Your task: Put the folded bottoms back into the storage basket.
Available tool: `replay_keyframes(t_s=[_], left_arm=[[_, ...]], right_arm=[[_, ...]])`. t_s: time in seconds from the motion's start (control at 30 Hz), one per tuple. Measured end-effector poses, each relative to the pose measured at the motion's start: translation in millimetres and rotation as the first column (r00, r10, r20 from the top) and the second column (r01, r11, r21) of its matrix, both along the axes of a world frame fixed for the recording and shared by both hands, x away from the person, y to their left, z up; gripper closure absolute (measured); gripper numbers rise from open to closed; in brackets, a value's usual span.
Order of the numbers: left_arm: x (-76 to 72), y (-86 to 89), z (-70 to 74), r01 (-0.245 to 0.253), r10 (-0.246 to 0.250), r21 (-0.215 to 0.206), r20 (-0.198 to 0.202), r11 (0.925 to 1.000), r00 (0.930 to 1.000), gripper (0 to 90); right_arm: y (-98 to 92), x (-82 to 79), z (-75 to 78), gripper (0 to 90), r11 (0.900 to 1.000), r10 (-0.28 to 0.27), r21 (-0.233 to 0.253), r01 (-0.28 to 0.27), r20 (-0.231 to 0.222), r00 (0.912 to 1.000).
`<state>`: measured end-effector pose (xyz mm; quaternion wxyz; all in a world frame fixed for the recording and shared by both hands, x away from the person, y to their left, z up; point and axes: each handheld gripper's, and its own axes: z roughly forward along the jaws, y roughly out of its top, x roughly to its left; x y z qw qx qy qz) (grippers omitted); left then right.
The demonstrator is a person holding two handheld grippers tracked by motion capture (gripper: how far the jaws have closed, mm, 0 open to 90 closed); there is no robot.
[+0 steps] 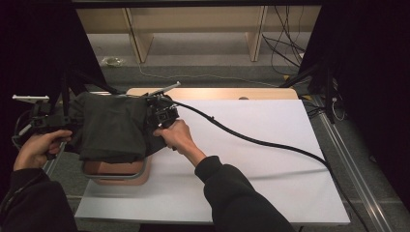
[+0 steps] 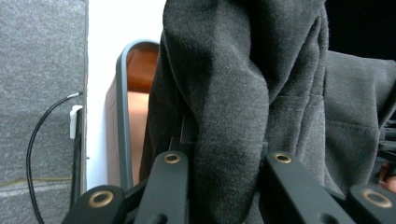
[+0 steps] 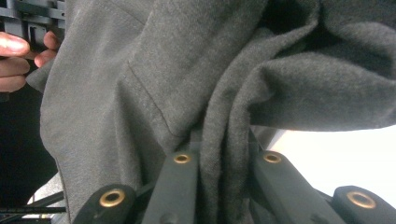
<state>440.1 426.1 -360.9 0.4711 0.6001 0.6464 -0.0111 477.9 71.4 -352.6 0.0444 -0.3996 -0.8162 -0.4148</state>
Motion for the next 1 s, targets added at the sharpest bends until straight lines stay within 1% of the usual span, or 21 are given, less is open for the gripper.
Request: replay_keyframes(t_s=[0.07,0.13,0.2,0.27,0.43,0.63,0.77,0.8,0.83,1.0], left_arm=[[2.3,-1.7,-4.3,-0.006,0.007,0.004,-0.015,1.0,0.9999,76.0],[3.4,-2.6,-6.2,-0.009,0.009,0.006,-0.018,0.9999,0.9998,75.7],[8.2,-5.9,-16.3,0.001,0.0,0.017,-0.06,0.9998,0.9982,75.3],[10.6,-8.1,-21.5,0.004,-0.002,0.023,-0.078,0.9997,0.9969,75.0],[14.1,-11.8,-28.3,0.0,0.003,0.032,-0.098,0.9995,0.9952,74.1],[15.7,-15.6,-32.0,-0.017,0.022,0.049,-0.107,0.9986,0.994,71.7],[18.1,-20.5,-37.4,-0.019,0.029,0.084,-0.127,0.9963,0.9915,69.6],[18.1,-20.5,-37.4,-0.019,0.029,0.084,-0.127,0.9963,0.9915,69.2],[19.4,-23.3,-40.0,-0.021,0.036,0.105,-0.14,0.9943,0.9895,68.4],[23.9,-35.5,-48.8,-0.025,0.056,0.18,-0.169,0.9833,0.9841,64.3]], right_arm=[[0.8,-0.2,-2.3,83.1,1.0,-0.001,-0.011,0.0,-0.006,1.0],[1.3,-0.4,-4.3,82.1,1.0,0.003,-0.019,-0.003,-0.009,1.0],[1.6,-0.5,-5.8,81.7,1.0,0.005,-0.028,-0.005,-0.014,0.9999],[1.5,0.0,-7.7,81.3,0.999,0.008,-0.04,-0.008,-0.016,0.9998],[0.9,1.4,-11.5,80.5,0.998,0.009,-0.06,-0.011,-0.032,0.9994],[0.2,2.1,-11.9,76.9,0.998,0.017,-0.059,-0.02,-0.038,0.9991],[-0.4,1.8,-12.4,74.9,0.998,0.017,-0.064,-0.02,-0.047,0.9987],[-0.5,1.6,-12.7,74.4,0.998,0.02,-0.064,-0.023,-0.044,0.9988],[-0.5,1.4,-12.9,73.6,0.998,0.023,-0.064,-0.025,-0.044,0.9988],[-0.5,0.5,-13.0,71.7,0.997,0.034,-0.062,-0.037,-0.046,0.9983]])
